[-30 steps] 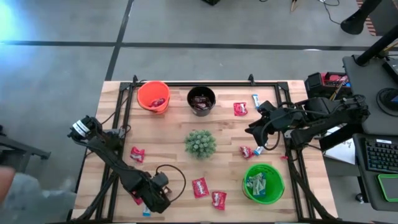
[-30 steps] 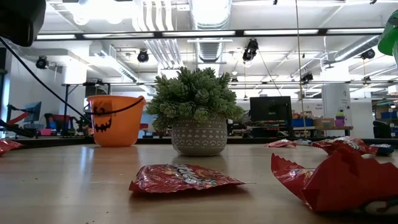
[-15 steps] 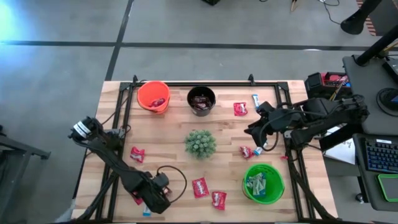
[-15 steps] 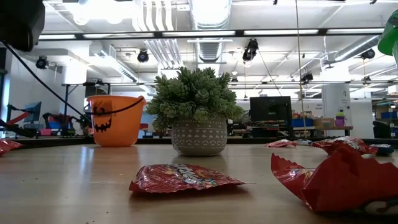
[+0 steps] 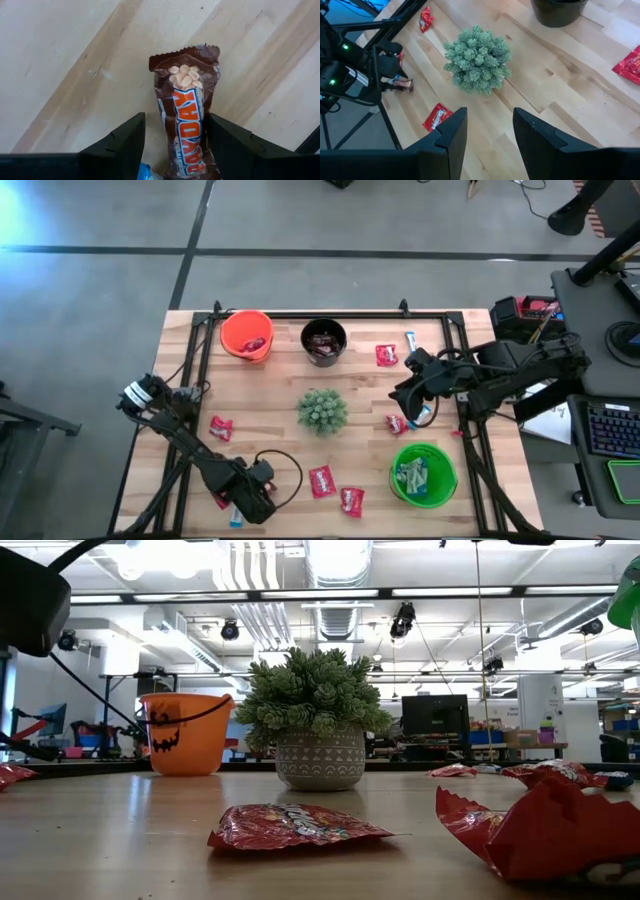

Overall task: Sort candy
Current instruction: Put the brown chocolate into the black bucket

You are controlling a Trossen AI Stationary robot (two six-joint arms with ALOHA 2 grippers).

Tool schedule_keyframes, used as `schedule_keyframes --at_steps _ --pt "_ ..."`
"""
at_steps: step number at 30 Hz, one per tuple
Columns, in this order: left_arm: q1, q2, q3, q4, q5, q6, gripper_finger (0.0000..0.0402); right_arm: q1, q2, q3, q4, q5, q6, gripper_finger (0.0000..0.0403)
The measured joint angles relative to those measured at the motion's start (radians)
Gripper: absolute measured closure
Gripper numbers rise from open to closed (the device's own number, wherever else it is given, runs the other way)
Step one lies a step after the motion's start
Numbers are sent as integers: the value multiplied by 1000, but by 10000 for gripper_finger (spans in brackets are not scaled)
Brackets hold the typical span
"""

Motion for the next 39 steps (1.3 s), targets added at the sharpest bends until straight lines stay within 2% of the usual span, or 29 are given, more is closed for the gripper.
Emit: schedule_keyframes --at_steps 4,12,19,23,32,39 --pt "0 3 0 2 2 5 243 0 -1 0 0 0 -2 252" --pt "0 3 2 41 20 57 385 0 -3 0 0 1 -2 252" --pt "0 -7 5 61 23 88 384 0 -4 0 0 1 0 252" --pt "0 -31 57 33 11 145 395 0 -4 0 0 9 1 252" --pt "1 -57 333 -365 -124 271 395 0 -2 0 -1 61 1 252" --pt "23 -57 536 -543 -299 393 395 0 3 0 -1 62 -22 252"
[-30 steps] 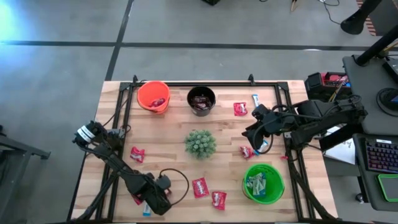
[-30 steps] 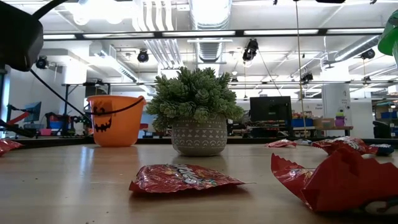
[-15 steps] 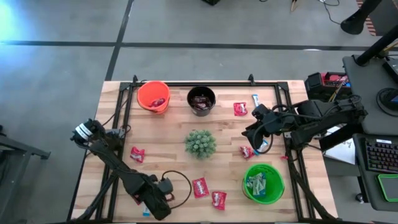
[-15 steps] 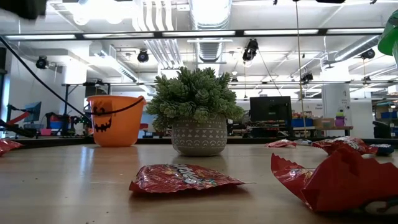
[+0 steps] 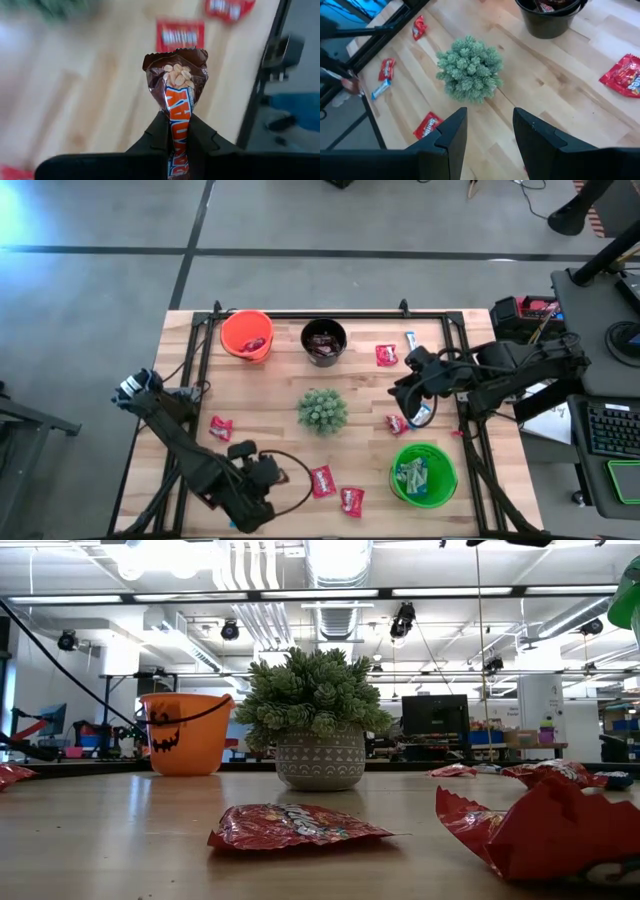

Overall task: Sort candy
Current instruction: Put the brown chocolate into the black bucket

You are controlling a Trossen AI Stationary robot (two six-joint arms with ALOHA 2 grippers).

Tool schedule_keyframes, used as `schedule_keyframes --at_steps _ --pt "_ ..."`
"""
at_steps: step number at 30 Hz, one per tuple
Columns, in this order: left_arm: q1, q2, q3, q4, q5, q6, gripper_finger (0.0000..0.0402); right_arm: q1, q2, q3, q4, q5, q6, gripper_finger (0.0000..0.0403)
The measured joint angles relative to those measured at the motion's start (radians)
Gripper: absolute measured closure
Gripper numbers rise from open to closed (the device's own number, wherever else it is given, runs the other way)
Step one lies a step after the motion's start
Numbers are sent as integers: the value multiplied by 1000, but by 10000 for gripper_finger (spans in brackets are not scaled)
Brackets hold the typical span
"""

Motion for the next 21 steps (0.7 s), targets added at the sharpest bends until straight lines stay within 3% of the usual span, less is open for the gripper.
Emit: schedule_keyframes --at_steps 8,12,21 --pt "123 0 168 -132 -149 246 395 -2 28 -1 3 -1 -56 252" --pt "217 -1 204 -184 -164 359 395 -8 31 -2 100 0 -82 252" --pt "440 -1 312 -163 -169 681 395 -57 36 -2 449 -6 -450 252"
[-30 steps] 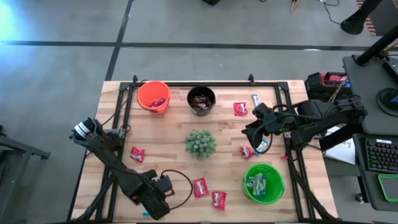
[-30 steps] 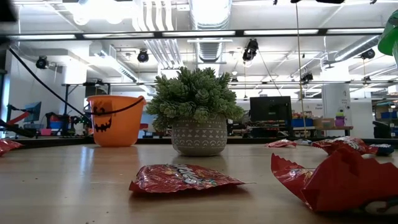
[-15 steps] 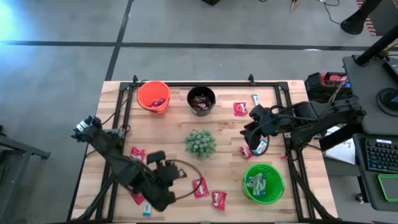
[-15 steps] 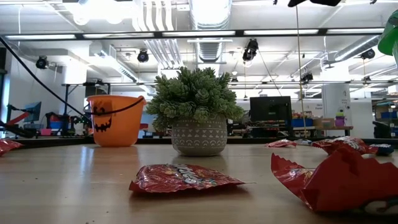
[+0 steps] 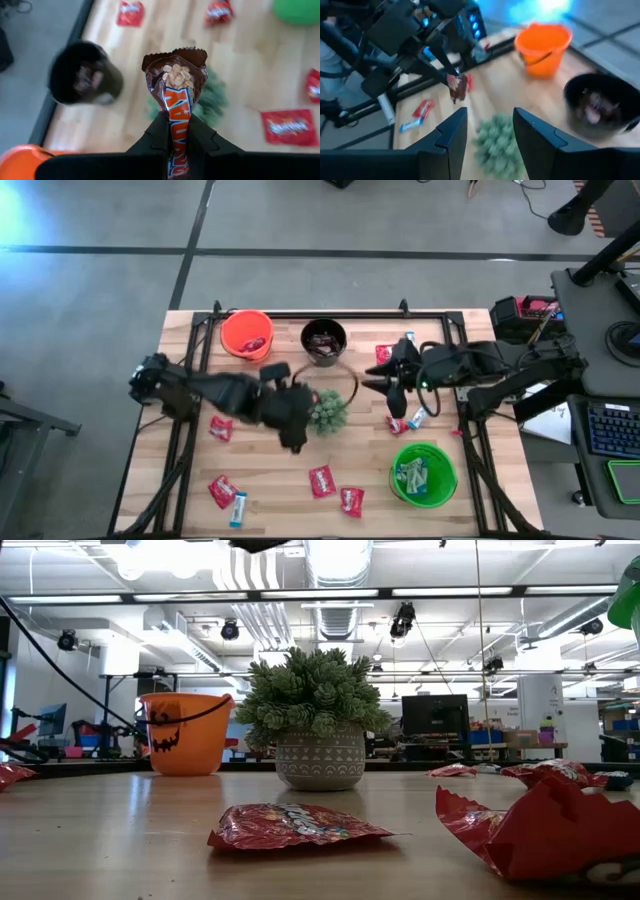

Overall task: Sort candy
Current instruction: Put the brown chocolate into the black bucket

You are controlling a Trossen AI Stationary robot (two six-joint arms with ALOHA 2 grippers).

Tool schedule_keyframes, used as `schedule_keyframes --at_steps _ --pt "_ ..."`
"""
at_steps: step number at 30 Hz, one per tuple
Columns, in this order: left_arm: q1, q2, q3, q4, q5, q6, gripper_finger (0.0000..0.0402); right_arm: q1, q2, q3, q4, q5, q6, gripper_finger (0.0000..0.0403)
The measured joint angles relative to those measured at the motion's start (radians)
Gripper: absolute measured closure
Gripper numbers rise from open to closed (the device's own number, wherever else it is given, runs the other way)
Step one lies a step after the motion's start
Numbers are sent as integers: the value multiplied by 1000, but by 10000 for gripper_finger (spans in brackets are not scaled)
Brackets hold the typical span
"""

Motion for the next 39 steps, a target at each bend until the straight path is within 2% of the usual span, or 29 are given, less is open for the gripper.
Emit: schedule_keyframes --at_steps 5,11,15,23,26,33,39 --pt "117 0 106 -1 -2 128 395 -53 -4 3 18 10 12 252" --pt "205 -1 222 7 -2 244 395 -61 -7 4 12 9 46 252" --pt "234 -2 272 27 9 304 395 -67 0 3 13 6 -24 252" --pt "262 -2 291 142 51 416 395 -115 19 5 23 2 -161 252" --pt "278 -2 287 150 57 430 395 -137 17 7 80 -4 -196 252" --pt "304 -2 284 181 71 434 395 -217 31 7 95 -138 -200 252" --pt "304 -2 284 217 107 453 395 -267 73 7 107 -151 -189 252"
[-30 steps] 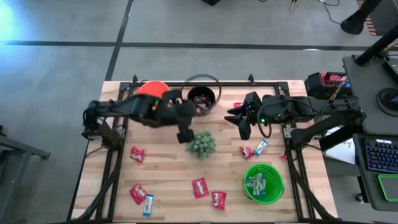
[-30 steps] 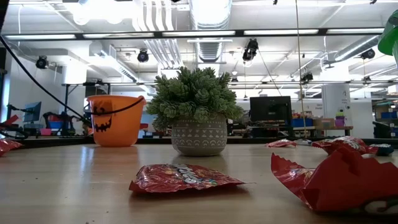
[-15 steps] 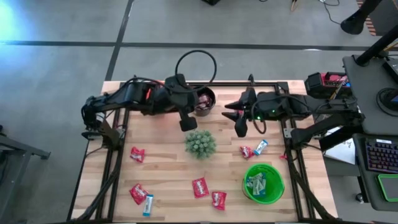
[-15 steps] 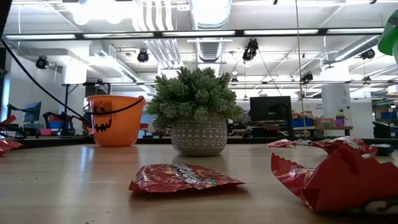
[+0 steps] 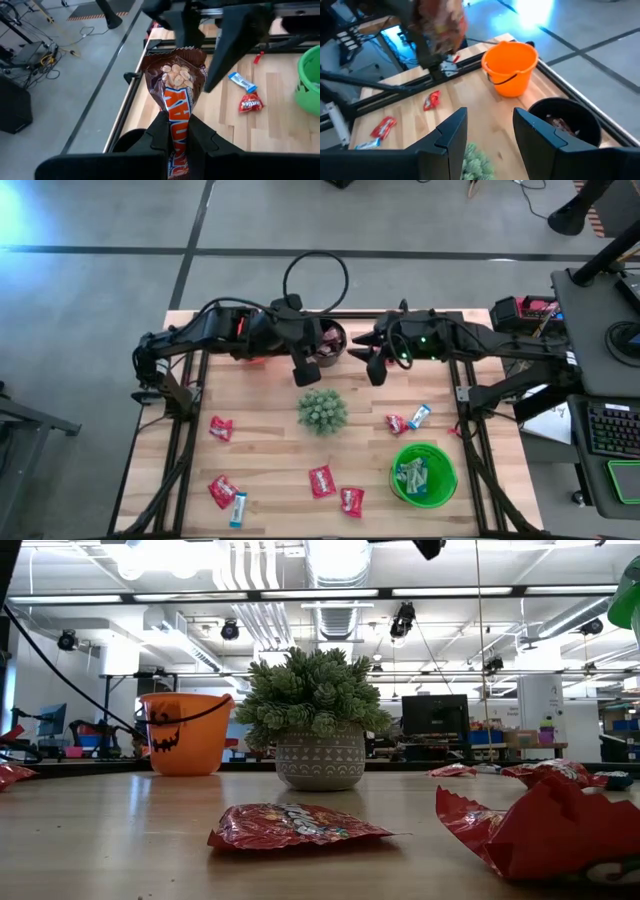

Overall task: Sort candy
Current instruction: Put the brown chocolate into the black bucket

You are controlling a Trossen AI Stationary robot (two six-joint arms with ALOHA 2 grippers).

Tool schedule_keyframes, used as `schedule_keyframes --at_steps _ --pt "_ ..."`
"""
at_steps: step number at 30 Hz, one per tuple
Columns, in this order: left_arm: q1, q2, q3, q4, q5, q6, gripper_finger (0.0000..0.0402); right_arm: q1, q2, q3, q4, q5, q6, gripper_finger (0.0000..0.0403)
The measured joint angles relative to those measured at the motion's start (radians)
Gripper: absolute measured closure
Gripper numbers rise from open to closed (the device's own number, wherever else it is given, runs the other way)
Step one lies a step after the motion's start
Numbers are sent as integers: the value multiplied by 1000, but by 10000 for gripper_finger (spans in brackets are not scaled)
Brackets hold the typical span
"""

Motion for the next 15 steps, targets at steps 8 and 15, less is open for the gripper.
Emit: schedule_keyframes --at_steps 8,15 --pt "0 0 0 -2 10 2 395 -2 26 0 12 -9 59 252" --pt "1 0 0 -7 10 27 395 -2 35 0 13 -8 146 252"
